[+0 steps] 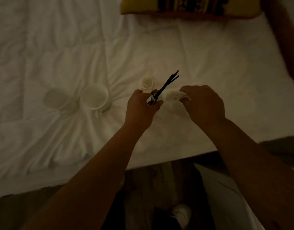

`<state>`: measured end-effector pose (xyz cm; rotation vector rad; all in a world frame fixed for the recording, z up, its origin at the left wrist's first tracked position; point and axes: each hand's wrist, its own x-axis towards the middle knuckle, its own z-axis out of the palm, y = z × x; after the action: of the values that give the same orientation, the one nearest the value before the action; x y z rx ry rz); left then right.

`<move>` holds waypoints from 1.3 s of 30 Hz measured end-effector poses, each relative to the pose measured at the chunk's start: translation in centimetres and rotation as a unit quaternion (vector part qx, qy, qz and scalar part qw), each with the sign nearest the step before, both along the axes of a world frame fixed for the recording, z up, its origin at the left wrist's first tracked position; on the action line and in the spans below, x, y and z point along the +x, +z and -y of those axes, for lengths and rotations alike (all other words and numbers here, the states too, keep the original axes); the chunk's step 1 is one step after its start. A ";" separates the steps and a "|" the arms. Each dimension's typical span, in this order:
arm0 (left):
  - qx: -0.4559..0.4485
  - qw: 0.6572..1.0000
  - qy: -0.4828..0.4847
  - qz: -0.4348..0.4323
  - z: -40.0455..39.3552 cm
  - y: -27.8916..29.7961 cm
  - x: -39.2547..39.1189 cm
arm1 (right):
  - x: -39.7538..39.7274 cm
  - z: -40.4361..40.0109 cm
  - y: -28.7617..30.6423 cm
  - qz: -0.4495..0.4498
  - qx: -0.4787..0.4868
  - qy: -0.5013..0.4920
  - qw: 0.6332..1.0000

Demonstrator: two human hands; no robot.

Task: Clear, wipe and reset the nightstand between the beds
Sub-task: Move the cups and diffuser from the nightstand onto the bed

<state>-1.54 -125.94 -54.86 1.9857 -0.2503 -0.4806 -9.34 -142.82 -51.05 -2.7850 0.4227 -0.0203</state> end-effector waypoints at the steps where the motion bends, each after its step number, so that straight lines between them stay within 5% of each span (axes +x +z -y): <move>1: 0.005 1.000 0.013 -0.001 -1.2 -0.3 1.0 | 1.5 -1.0 -0.4 -0.003 -0.003 0.011 1.000; 6: 0.030 0.997 0.075 -0.001 -4.2 -1.9 4.4 | 6.6 -3.9 -2.1 -0.037 -0.033 0.048 0.998; 18: 0.072 0.994 0.056 0.066 -3.9 -4.9 4.3 | 8.0 -4.3 -4.4 -0.103 -0.009 0.031 0.994; 30: 0.130 0.988 0.076 0.021 -4.6 -2.7 3.6 | 6.3 -4.6 -2.4 -0.087 0.000 0.037 0.995; 39: 0.196 0.977 0.031 0.075 -7.1 2.0 -0.6 | 3.7 -5.2 2.0 -0.089 -0.015 0.033 0.995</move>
<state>-2.15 -118.82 -52.85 2.4132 -0.1979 -0.3593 -5.60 -137.63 -49.01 -2.8386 0.3768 0.2413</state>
